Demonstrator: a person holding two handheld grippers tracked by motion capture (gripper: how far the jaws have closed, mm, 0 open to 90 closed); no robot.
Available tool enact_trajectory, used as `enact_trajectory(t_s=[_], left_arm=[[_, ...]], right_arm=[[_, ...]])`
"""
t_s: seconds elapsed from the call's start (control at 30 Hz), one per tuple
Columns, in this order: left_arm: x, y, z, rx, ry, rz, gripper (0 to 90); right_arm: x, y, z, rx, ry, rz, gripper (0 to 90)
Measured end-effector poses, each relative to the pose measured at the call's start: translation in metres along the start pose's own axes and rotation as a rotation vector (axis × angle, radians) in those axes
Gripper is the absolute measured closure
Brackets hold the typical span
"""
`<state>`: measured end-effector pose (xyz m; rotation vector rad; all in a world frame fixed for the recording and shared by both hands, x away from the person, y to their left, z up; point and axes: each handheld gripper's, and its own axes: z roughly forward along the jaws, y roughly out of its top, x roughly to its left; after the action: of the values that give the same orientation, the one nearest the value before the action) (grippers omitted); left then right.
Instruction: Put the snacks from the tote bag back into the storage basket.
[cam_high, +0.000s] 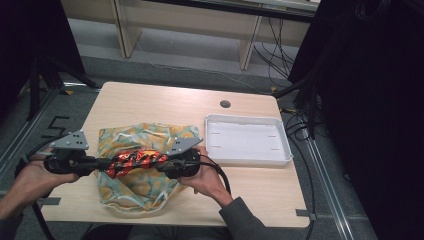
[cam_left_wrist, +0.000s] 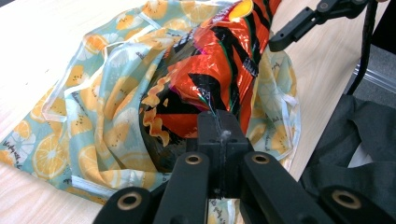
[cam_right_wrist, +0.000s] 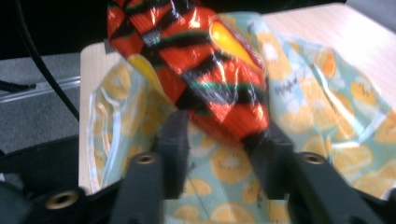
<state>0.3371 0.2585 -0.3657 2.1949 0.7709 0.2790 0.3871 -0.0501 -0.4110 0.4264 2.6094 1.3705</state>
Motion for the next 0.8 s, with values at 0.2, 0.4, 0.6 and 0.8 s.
enact_trajectory(t_s=[0.2, 0.4, 0.6, 0.8], left_arm=[[0.004, -0.001, -0.005, -0.03, 0.005, -0.042, 89.4], [0.007, -0.003, -0.006, -0.077, 0.004, -0.074, 83.1], [0.008, -0.013, -0.014, -0.067, 0.049, -0.068, 51.0], [0.003, -0.037, -0.01, -0.018, 0.073, -0.061, 34.6]], right_arm=[[0.002, 0.005, -0.003, -0.032, 0.009, 0.022, 84.3], [0.0, 0.012, -0.007, -0.04, 0.026, 0.024, 89.6], [-0.001, 0.015, -0.008, -0.048, 0.039, 0.031, 90.0], [-0.002, 0.024, -0.013, -0.064, 0.056, 0.045, 90.0]])
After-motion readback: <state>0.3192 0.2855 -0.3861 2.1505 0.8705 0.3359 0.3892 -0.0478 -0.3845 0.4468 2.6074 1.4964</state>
